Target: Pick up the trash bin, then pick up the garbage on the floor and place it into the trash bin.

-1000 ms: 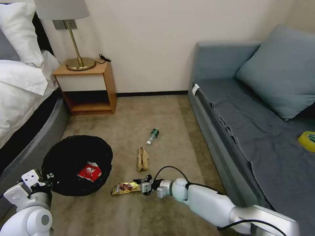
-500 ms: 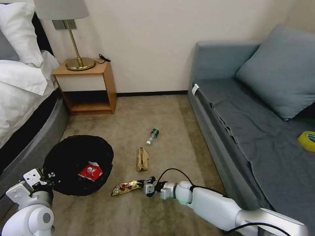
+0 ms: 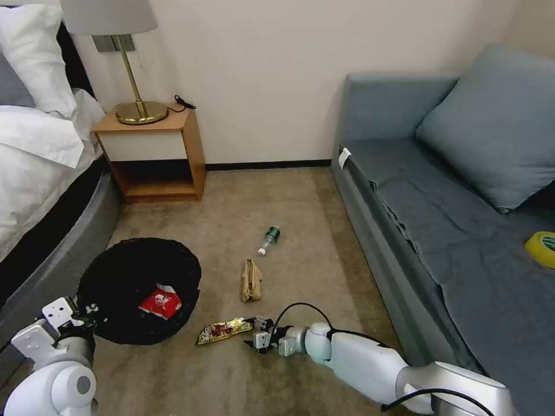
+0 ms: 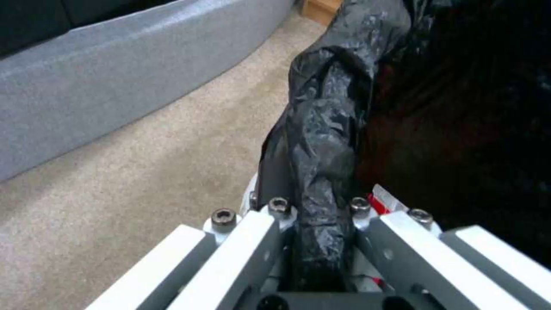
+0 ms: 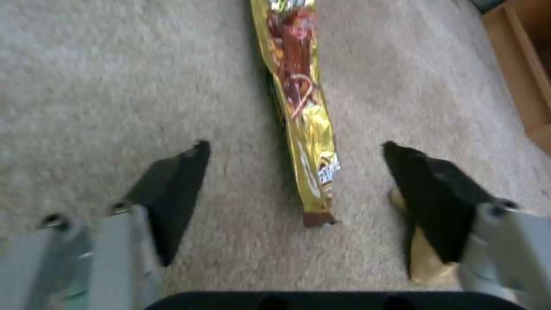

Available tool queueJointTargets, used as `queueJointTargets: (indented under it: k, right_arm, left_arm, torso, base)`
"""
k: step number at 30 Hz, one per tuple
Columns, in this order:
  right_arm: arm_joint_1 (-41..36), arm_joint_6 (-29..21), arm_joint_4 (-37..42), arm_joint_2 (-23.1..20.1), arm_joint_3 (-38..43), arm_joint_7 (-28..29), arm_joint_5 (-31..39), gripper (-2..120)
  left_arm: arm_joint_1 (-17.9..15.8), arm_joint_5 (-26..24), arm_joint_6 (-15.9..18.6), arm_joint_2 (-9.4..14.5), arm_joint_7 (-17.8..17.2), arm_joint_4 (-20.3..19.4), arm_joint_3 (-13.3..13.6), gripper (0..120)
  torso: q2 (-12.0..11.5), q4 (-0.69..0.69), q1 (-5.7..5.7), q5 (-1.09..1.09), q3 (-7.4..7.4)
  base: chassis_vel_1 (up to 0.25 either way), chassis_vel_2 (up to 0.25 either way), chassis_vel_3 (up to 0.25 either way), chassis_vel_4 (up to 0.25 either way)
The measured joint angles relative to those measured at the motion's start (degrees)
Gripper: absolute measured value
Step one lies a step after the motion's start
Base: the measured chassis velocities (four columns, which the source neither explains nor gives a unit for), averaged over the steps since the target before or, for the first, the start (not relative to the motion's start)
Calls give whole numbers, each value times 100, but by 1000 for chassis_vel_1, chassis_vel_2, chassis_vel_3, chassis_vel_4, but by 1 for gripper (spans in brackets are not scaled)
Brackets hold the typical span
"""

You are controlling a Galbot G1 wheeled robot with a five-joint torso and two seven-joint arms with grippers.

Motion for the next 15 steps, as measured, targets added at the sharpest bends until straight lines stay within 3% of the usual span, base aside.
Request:
queueJointTargets:
  k: [4, 15]
  right_arm:
    - [31, 72, -254, 123, 84, 1, -102, 97]
    - [70, 99, -564, 329, 243, 37, -161, 99]
  left_arm:
    - [14, 5, -11, -5, 4, -19, 13, 2]
    - [36, 16, -28, -15, 13, -34, 11, 2]
  torso:
    - [0, 0, 0, 0, 0]
    - [0, 0, 0, 0, 0]
  base:
    - [0, 0, 0, 0]
    - [0, 0, 0, 0]
